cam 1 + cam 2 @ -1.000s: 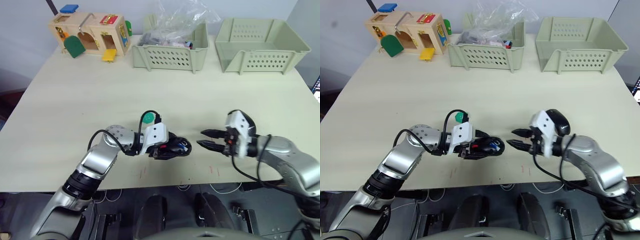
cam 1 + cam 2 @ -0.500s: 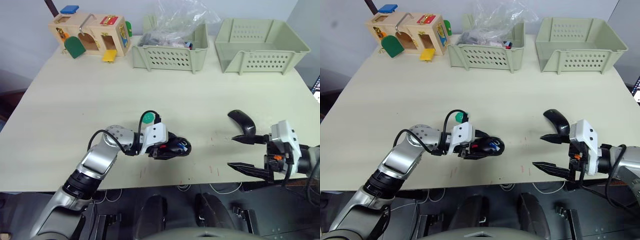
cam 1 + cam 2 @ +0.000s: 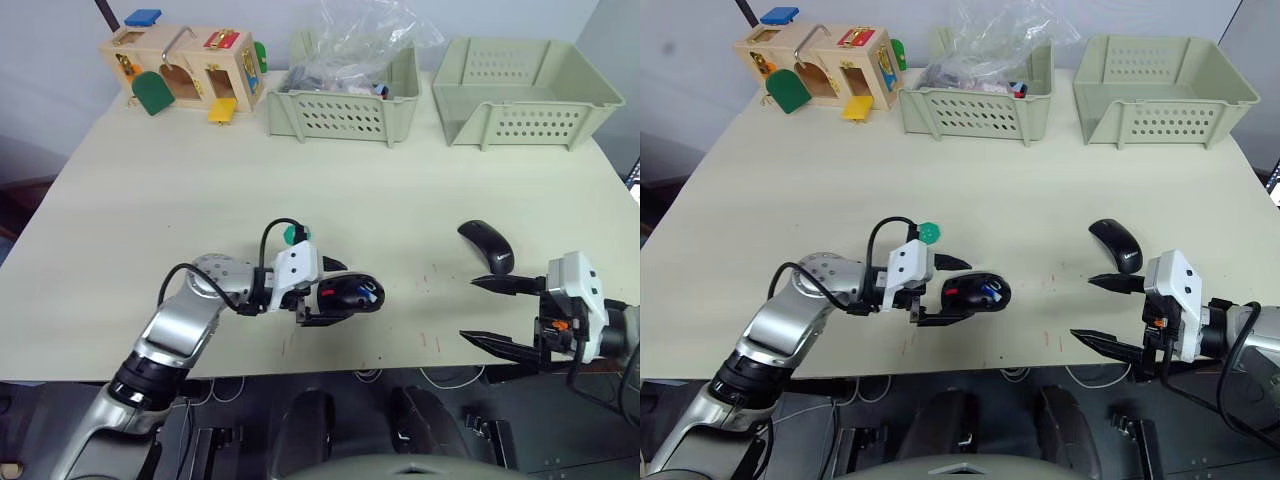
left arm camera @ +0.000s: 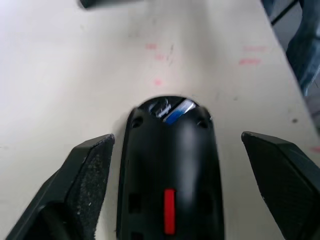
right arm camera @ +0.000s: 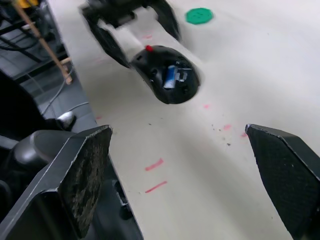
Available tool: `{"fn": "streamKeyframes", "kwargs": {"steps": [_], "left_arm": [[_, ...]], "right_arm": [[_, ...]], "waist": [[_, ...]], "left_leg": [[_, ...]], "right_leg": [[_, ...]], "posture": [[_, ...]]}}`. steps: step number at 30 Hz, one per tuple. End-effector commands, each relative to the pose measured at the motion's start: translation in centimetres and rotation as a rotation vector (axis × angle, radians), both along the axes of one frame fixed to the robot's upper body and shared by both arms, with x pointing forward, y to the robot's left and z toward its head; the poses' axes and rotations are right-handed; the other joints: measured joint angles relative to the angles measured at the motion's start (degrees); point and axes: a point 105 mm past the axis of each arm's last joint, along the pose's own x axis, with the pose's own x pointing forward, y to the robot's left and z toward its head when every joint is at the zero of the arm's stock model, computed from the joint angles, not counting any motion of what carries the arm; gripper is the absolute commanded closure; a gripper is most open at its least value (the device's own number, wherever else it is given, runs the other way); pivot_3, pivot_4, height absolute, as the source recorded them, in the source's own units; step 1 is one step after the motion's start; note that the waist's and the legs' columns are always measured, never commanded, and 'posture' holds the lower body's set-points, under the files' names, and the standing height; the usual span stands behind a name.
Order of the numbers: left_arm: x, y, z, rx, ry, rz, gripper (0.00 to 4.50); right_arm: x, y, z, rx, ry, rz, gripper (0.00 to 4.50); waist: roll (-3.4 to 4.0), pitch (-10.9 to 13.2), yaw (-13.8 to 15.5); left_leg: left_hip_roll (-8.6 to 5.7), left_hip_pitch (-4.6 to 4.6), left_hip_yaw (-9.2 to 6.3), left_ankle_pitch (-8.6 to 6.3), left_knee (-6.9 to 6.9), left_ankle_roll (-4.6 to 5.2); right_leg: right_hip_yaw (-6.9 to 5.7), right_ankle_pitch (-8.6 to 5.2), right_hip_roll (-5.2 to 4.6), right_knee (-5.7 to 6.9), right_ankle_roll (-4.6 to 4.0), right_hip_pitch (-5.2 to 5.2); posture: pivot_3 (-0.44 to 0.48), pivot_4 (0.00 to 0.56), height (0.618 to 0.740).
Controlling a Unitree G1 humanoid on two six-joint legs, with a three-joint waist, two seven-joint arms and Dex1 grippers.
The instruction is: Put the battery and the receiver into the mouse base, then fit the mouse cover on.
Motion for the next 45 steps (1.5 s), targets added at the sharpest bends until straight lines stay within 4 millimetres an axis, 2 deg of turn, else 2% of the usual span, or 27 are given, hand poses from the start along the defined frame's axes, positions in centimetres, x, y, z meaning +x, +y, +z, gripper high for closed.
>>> {"fn": "streamKeyframes", "kwargs": {"steps": [1,2,5,6,9,11,16,18,20,24,28,40,45], "left_arm": [[-0.6,0.3,1.8,-0.058,-0.019,0.01,0.06],[-1.0,0.3,2.2,-0.084,-0.013,0.018,0.06],[-2.9,2.5,3.4,-0.176,0.051,0.078,0.06],[-3.3,2.5,3.5,-0.185,0.057,0.084,0.06],[-3.5,3.6,3.5,-0.231,0.066,0.183,0.06],[-4.2,4.5,4.1,-0.367,0.054,0.197,0.06],[-5.6,6.3,4.3,-0.466,0.021,0.228,0.06],[-6.5,5.8,4.6,-0.491,0.021,0.18,0.06],[-6.6,6.1,4.9,-0.52,0.045,0.185,0.06],[-6.8,7.3,4.9,-0.538,0.071,0.184,0.06],[-7.5,7.1,4.6,-0.512,0.076,0.13,0.06],[-7.7,7.5,3.8,-0.496,0.085,0.129,0.06],[-8.0,7.3,3.6,-0.495,0.081,0.131,0.06]], "right_arm": [[0.1,-0.1,1.0,-0.002,-0.044,-0.044,0.0],[0.2,-0.4,0.8,-0.001,-0.038,-0.078,0.0],[1.7,-1.5,-0.1,-0.049,-0.001,-0.248,0.0],[1.8,-2.0,-0.2,-0.058,0.009,-0.272,0.0],[2.6,-2.8,-0.5,-0.094,0.023,-0.344,0.0],[3.5,-3.2,-0.6,-0.117,0.053,-0.399,0.0],[5.3,-3.9,-0.1,-0.131,0.065,-0.503,0.0],[5.6,-4.3,0.3,-0.112,0.078,-0.503,0.0],[6.3,-5.2,0.5,-0.138,0.08,-0.538,0.0],[6.8,-5.4,0.5,-0.161,0.147,-0.551,0.0],[7.7,-7.1,0.1,-0.205,0.196,-0.601,0.0],[10.5,-7.6,-1.0,-0.174,0.166,-0.611,0.0],[10.2,-7.6,-1.9,-0.174,0.166,-0.601,0.0]], "waist": [[0.0,0.0,0.24],[0.0,0.0,0.34],[-0.02,-0.01,-0.09],[-0.01,-0.01,-0.19],[0.01,-0.03,0.47],[0.02,-0.03,0.73],[0.0,-0.05,0.79],[0.04,-0.08,1.02],[0.06,-0.09,1.16],[0.05,-0.1,0.8],[0.06,-0.1,0.65],[0.07,-0.11,0.73],[0.08,-0.1,0.78]], "left_leg": [[0.0,0.01,0.0,0.0,0.0,0.0],[0.0,0.0,0.0,0.0,0.0,0.0],[0.04,-0.01,0.03,0.0,0.0,0.0],[0.06,0.0,0.04,0.0,0.0,-0.01],[0.05,0.01,0.01,0.04,0.0,-0.06],[0.02,0.06,0.03,0.05,0.0,-0.1],[0.03,0.03,0.04,0.05,-0.02,-0.1],[0.03,0.02,0.07,0.05,-0.02,-0.1],[0.02,-0.02,0.07,0.06,-0.02,-0.1],[-0.01,-0.03,0.06,0.06,-0.01,-0.1],[0.02,0.0,0.07,0.05,-0.03,-0.1],[0.02,-0.04,0.11,0.05,-0.03,-0.1],[0.03,-0.06,0.09,0.05,-0.03,-0.1]], "right_leg": [[0.0,0.0,0.0,0.0,0.0,0.01],[0.0,0.0,0.0,0.0,0.0,0.01],[0.02,0.0,0.01,-0.03,0.0,0.0],[0.04,0.0,0.01,-0.02,-0.01,-0.01],[0.0,0.0,0.0,-0.02,-0.01,-0.01],[0.01,0.0,0.0,-0.03,-0.01,0.04],[-0.02,0.01,0.02,-0.1,-0.05,0.05],[-0.07,-0.03,0.03,-0.08,-0.15,0.03],[-0.12,-0.1,0.02,-0.11,-0.3,0.06],[-0.05,-0.09,-0.03,-0.14,-0.29,0.06],[-0.05,-0.1,0.03,-0.14,-0.29,0.06],[-0.06,0.02,0.02,-0.18,-0.1,0.04],[-0.06,0.03,0.03,-0.18,-0.08,0.01]], "posture": [[0.0,0.15,0.74],[0.0,0.15,0.74],[0.0,0.15,0.74],[0.0,0.15,0.74],[0.0,0.15,0.74],[0.0,0.15,0.74],[0.0,0.15,0.74],[0.0,0.15,0.74],[0.0,0.15,0.74],[0.0,0.15,0.74],[0.0,0.15,0.74],[0.0,0.15,0.74],[0.0,0.15,0.74]]}}
